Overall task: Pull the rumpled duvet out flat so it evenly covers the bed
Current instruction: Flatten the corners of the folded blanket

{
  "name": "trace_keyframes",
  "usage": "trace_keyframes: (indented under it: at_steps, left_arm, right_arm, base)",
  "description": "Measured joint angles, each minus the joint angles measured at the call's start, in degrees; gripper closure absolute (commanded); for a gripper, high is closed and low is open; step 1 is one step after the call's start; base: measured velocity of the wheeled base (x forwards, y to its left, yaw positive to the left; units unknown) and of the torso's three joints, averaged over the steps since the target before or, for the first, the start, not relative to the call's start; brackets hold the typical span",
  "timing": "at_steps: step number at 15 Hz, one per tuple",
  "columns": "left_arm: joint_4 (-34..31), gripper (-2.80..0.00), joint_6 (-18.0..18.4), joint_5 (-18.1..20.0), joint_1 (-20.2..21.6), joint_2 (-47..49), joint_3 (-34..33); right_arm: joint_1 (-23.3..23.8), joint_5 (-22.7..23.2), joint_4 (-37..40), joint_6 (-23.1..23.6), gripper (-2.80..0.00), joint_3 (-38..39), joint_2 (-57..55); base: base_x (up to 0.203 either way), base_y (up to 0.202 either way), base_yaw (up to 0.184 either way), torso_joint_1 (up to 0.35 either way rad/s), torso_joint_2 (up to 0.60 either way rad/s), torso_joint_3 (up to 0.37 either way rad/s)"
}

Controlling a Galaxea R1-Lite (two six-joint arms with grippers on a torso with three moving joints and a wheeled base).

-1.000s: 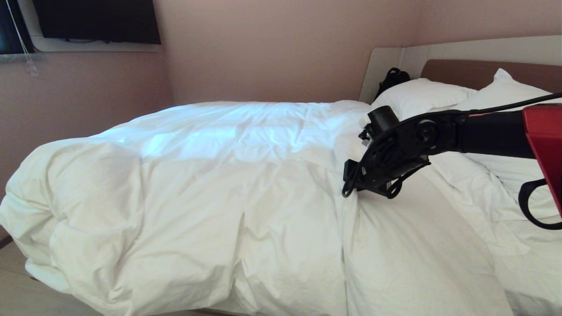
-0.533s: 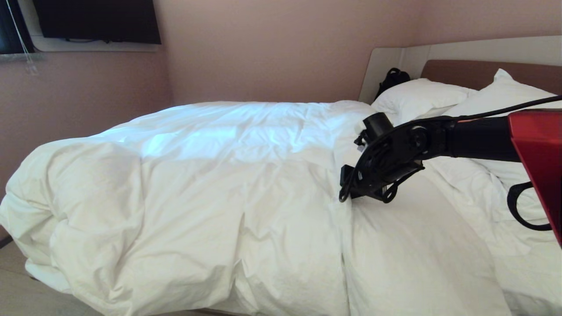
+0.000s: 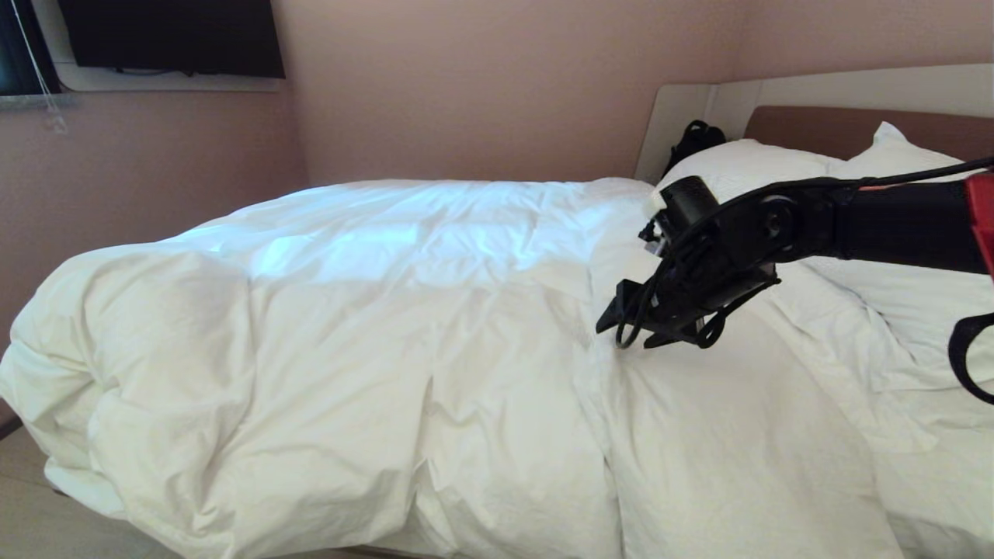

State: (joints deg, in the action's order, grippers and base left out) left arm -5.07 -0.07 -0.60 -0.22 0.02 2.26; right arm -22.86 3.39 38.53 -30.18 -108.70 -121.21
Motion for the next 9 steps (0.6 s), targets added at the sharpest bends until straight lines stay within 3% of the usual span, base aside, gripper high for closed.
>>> trace_keyframes:
  at_steps: [4,9]
  left_arm:
    - [0.0,0.00,0.0,0.0,0.0,0.0,0.0]
    - [0.0,0.00,0.0,0.0,0.0,0.0,0.0]
  right_arm:
    - [2.9,0.7,-1.0,0.1,0.00,0.7,1.1]
    - [3.3,0.5,-7.7,-0.2,0.00,2.1,-2.8]
  base:
    - [0.000,0.000,0.000,0.000,0.00,0.000]
    - [0.000,0.000,0.000,0.000,0.00,0.000]
